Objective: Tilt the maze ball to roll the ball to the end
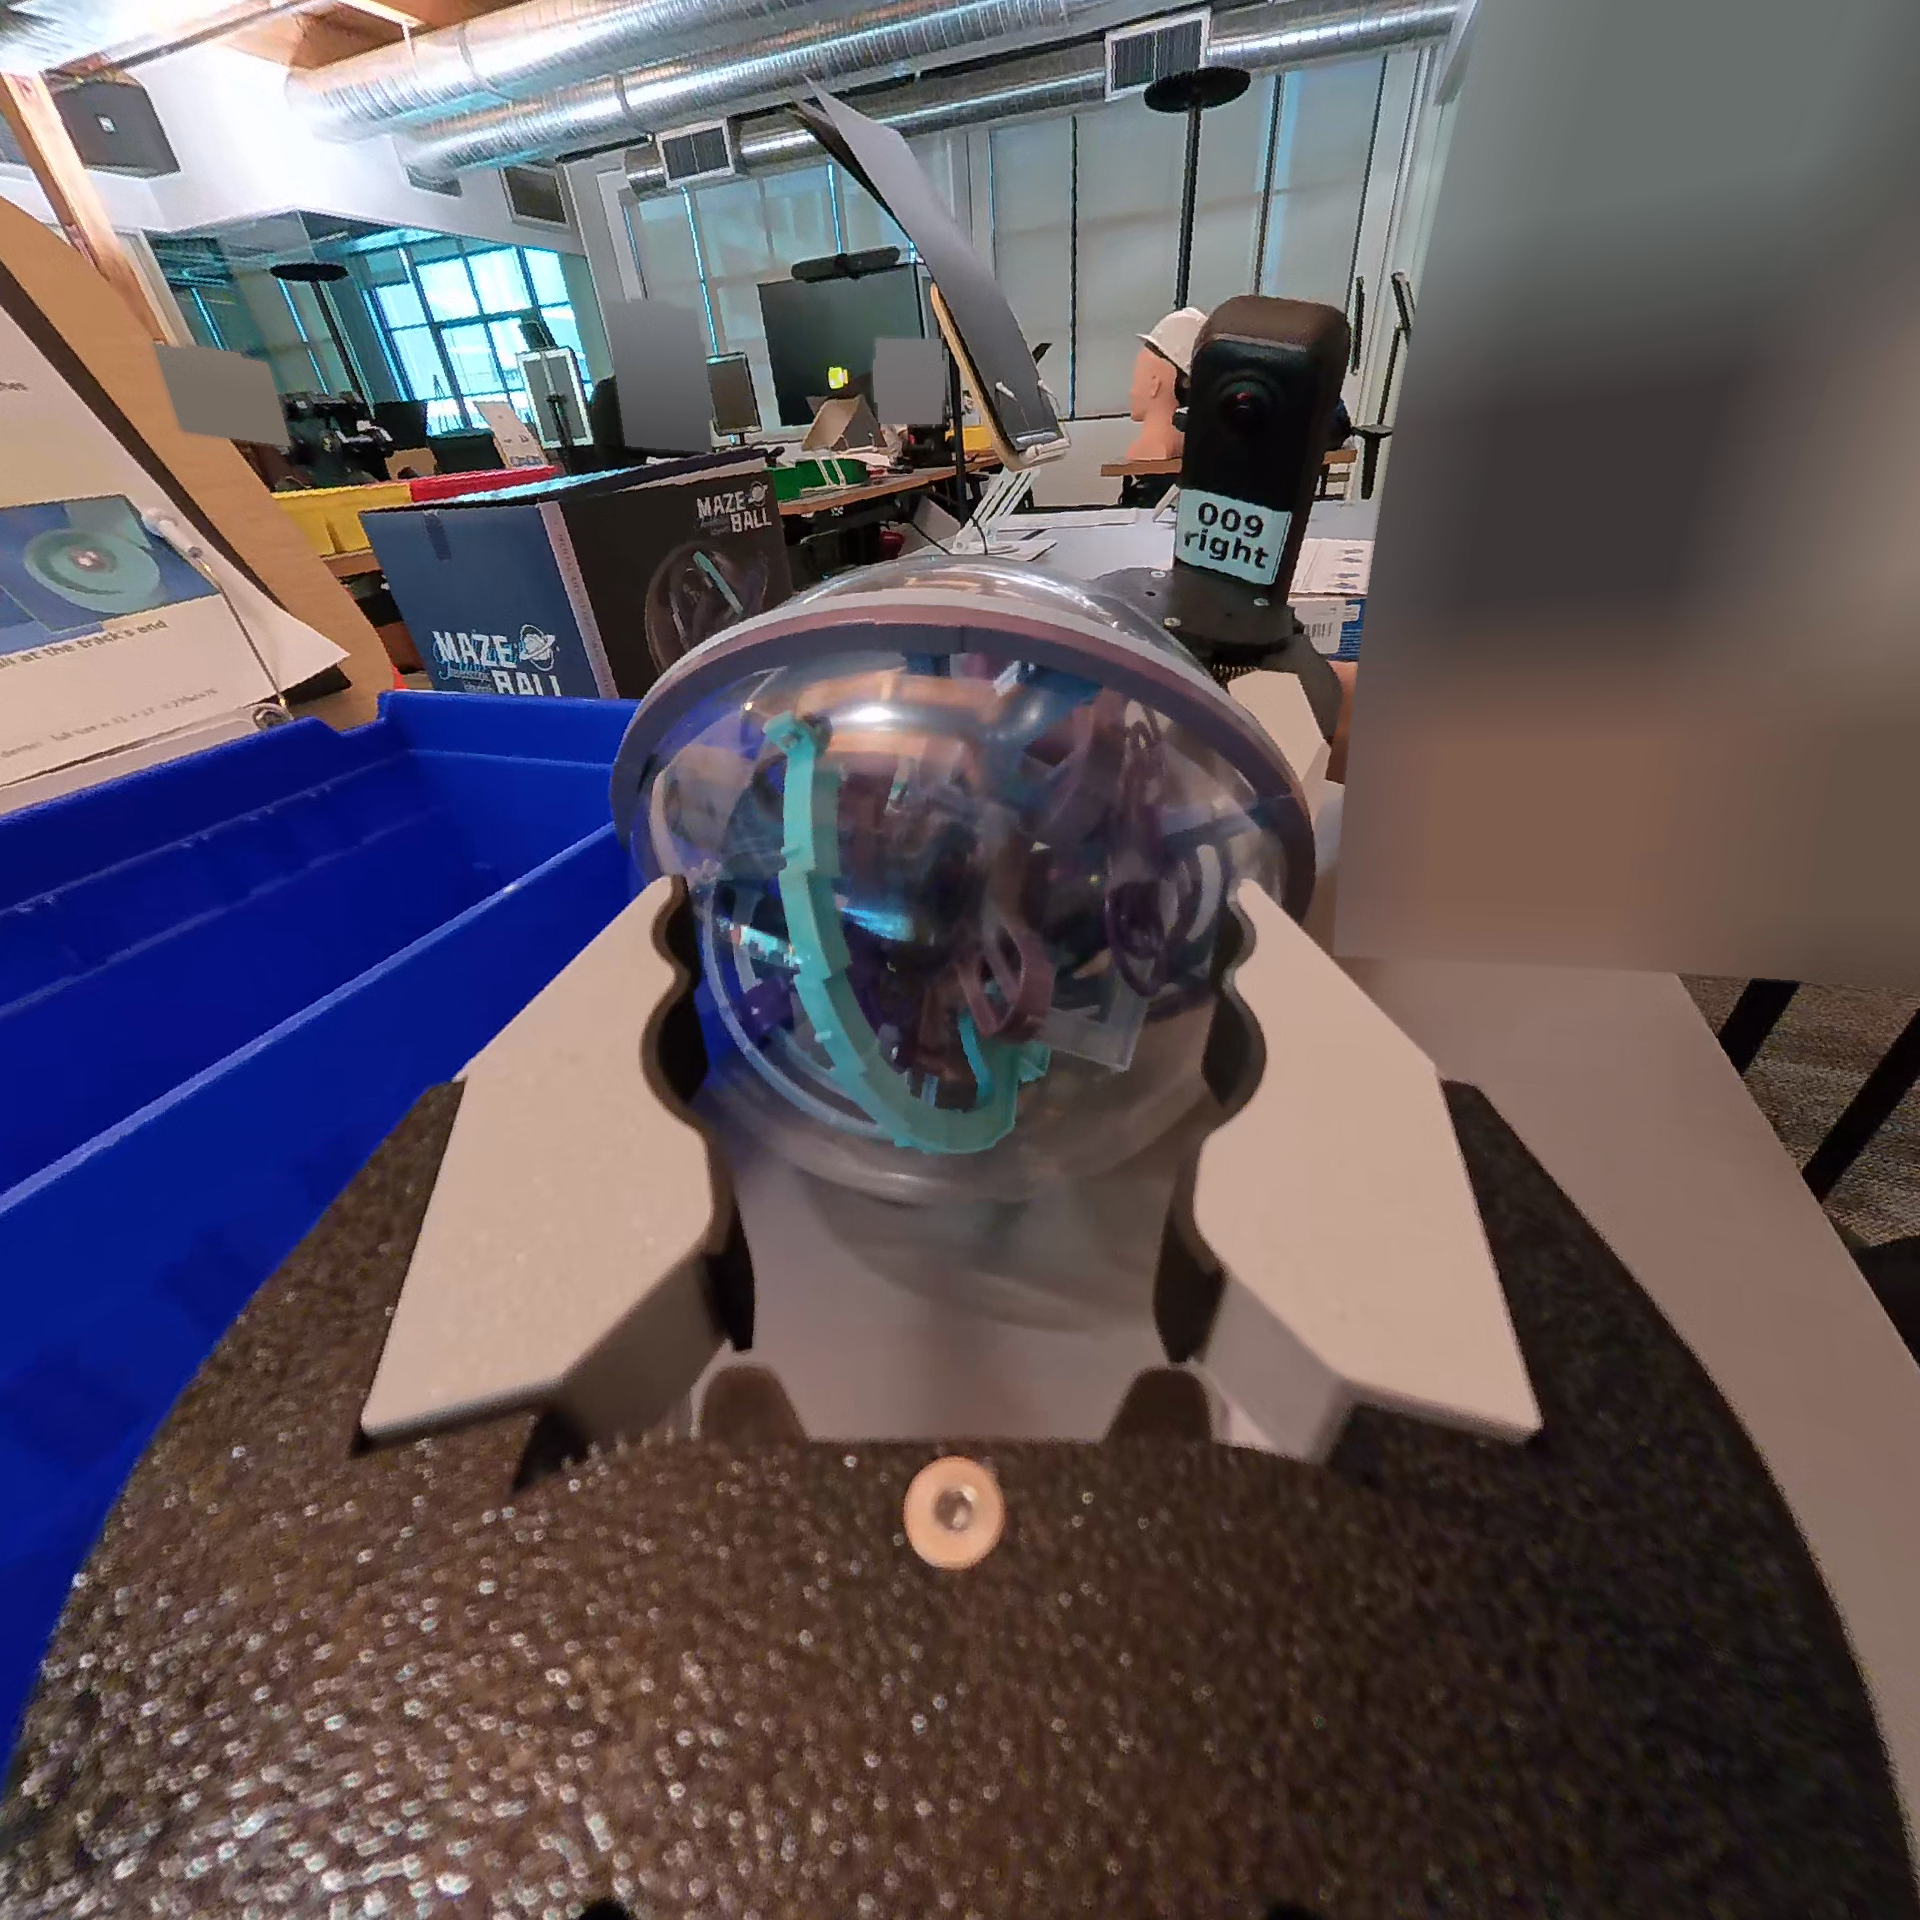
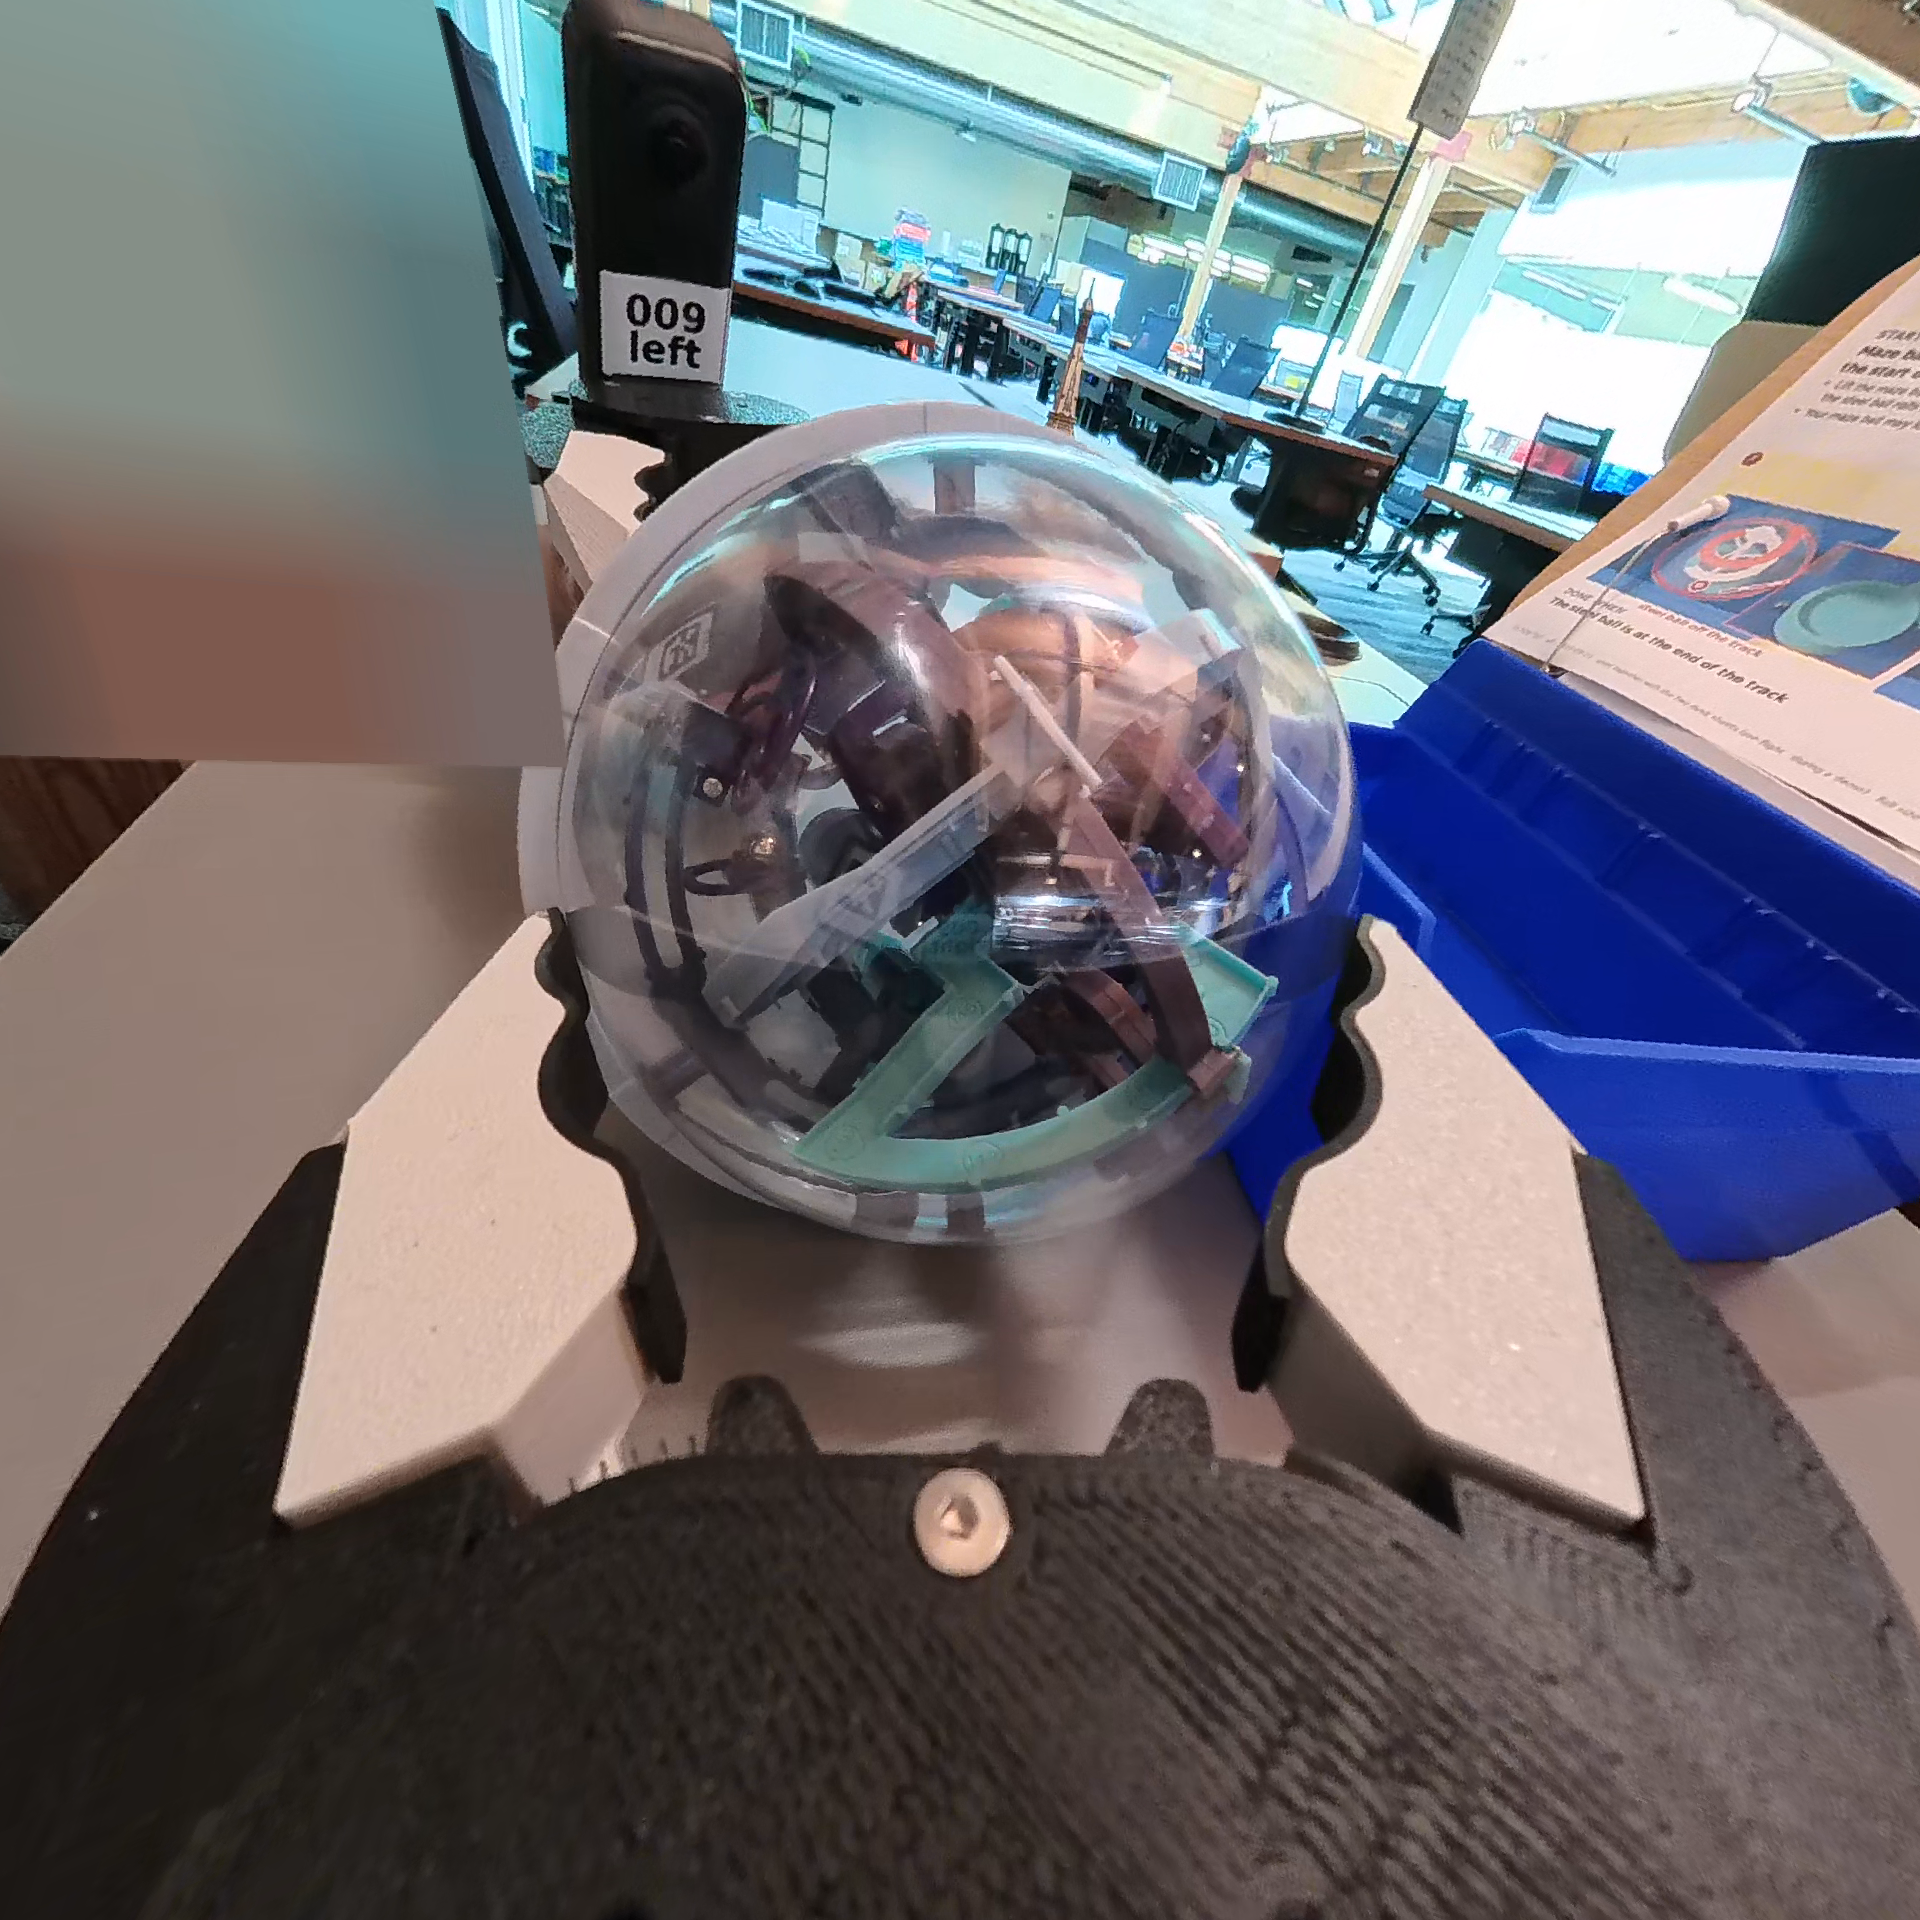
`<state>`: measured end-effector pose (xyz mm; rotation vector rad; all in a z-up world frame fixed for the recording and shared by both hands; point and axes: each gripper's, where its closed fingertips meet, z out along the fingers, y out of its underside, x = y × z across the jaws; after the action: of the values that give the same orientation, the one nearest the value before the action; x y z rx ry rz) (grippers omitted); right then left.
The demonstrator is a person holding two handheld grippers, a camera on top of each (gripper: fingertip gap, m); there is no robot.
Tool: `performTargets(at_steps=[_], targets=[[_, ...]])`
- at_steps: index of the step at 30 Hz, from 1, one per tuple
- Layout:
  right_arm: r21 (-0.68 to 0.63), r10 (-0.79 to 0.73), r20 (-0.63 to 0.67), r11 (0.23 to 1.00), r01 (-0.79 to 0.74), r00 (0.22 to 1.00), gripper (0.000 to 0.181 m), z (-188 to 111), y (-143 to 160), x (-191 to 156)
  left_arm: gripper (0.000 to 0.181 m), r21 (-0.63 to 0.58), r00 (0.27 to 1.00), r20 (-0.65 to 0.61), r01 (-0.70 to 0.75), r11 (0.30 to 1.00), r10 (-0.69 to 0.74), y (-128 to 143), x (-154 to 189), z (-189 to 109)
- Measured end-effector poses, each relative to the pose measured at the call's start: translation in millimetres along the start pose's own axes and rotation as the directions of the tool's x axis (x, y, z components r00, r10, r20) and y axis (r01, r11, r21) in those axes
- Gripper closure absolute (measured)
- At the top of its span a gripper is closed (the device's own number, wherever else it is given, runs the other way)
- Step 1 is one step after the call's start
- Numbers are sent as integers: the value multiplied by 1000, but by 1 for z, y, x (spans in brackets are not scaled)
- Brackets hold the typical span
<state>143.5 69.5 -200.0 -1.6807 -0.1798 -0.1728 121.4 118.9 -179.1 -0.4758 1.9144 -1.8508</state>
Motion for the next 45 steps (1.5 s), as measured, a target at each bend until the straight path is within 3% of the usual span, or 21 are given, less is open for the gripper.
performTargets(at_steps=[36,40,45], targets=[[8,-96,7,995,96,995,42,1,2,-4,84,69,999,-13,-36,997,37,-6,3,2],[-56,-100,3,993,100,995,42,1,4,-3,84,69,1000,-10,-28,997,29,-7,3,3],[-178,-249,-16,954,242,968,44,-1,15,-1,82,72,1000,-10,-8,997,9,-7,1,4]])
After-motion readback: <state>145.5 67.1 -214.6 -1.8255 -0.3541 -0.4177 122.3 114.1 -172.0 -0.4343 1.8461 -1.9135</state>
